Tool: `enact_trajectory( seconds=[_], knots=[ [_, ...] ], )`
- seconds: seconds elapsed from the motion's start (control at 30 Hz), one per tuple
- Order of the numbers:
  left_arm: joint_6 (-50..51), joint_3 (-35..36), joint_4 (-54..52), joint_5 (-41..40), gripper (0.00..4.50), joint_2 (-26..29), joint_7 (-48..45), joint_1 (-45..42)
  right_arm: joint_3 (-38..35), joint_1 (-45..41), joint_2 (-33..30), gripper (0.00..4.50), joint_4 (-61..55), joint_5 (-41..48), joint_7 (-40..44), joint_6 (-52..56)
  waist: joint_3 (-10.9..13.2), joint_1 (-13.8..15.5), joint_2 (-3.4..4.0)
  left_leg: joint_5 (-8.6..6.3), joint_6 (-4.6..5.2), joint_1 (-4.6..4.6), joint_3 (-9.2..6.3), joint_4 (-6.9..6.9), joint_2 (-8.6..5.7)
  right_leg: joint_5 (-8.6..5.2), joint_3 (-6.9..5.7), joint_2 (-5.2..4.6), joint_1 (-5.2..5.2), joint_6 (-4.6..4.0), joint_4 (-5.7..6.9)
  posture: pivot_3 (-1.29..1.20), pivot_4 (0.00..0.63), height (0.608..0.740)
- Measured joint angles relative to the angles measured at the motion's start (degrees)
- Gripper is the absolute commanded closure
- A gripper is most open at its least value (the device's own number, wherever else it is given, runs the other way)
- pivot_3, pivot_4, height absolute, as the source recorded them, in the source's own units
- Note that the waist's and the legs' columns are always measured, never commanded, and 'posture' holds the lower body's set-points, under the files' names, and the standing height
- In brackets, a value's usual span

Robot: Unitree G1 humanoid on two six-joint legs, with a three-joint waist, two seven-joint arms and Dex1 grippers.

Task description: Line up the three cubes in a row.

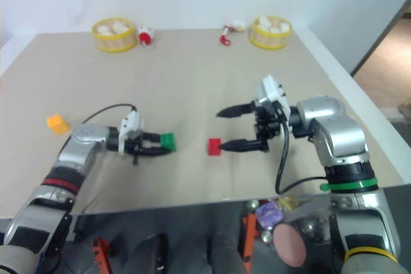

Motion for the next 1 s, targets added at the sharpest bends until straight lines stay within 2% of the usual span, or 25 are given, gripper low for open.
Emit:
enact_trajectory(
  seconds=[0.23, 0.6, 1.0],
  knots=[
    [-0.23, -0.82, 2.24, 0.68, 3.21, -0.98, -3.05, -1.52, -0.08, 1.30, -0.23, 0.00, 4.93, -1.94, -0.14, -3.26, 0.00, -0.10, 0.00, 0.00, 0.01, 0.01, -0.08, 0.03, 0.02, 0.03, 0.03, 0.13, -0.02, -0.03, 0.06, 0.00, 0.150, 0.740],
    [-2.37, -0.83, 4.23, 2.43, 3.21, -1.51, -3.00, -1.78, -0.08, 1.31, 0.22, 0.00, 5.53, -2.70, -0.25, -4.06, 0.00, -0.08, 0.00, 0.00, 0.01, 0.00, -0.09, 0.22, 0.01, 0.05, 0.04, 0.11, 0.04, 0.01, 0.14, 0.00, 0.150, 0.740],
    [-2.63, -1.04, 5.22, 3.92, 3.21, -4.63, -2.06, -2.98, -0.03, 0.79, 1.42, 0.00, 6.51, -3.36, -0.35, -4.55, 0.00, 0.09, 0.00, -0.01, 0.01, -0.07, -0.13, 0.48, -0.01, 0.09, 0.05, 0.10, 0.10, 0.10, 0.20, 0.00, 0.150, 0.740]
  ],
)
